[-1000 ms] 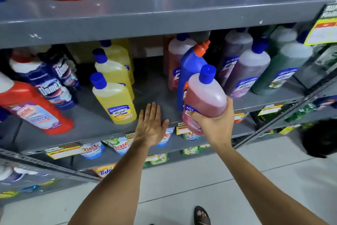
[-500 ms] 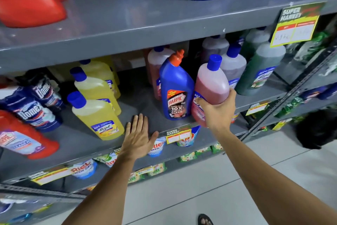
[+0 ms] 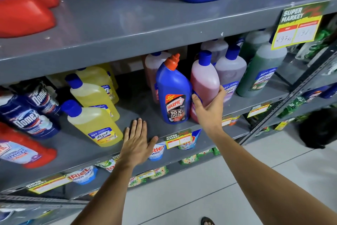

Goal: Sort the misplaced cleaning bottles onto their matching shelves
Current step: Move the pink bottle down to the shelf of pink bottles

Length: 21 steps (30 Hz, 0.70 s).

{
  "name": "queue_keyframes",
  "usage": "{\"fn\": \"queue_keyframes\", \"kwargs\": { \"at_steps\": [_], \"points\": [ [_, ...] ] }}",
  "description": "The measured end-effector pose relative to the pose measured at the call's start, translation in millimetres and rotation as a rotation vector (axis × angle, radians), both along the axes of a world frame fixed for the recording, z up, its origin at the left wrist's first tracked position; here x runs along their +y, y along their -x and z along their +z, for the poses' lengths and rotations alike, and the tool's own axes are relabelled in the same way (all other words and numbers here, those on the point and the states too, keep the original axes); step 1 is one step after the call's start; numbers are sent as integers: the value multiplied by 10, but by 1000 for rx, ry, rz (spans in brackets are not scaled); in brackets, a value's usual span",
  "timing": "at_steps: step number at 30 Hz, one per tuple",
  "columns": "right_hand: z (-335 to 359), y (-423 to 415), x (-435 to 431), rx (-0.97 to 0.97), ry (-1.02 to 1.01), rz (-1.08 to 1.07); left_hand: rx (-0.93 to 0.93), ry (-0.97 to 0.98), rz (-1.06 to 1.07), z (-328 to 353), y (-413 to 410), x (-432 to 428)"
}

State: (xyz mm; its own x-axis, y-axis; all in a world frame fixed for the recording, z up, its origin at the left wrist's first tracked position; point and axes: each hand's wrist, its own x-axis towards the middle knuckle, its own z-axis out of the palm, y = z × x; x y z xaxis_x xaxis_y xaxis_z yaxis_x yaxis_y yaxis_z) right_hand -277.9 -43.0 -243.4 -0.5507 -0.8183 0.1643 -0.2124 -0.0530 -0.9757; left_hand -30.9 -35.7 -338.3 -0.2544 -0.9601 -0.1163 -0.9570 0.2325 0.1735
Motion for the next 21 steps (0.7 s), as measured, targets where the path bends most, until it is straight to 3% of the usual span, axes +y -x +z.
{"fn": "queue_keyframes", "kwargs": {
  "at_steps": [13,17,21],
  "points": [
    [78,1,57,131,-117,-57,18,2,3,11,4,-4],
    [155,-113,263,236,38,-149,28,28,-14,0,-24,-6],
    [364,-344,448,475,266,32,12,36,-10,3,-4,15]
  ]
}}
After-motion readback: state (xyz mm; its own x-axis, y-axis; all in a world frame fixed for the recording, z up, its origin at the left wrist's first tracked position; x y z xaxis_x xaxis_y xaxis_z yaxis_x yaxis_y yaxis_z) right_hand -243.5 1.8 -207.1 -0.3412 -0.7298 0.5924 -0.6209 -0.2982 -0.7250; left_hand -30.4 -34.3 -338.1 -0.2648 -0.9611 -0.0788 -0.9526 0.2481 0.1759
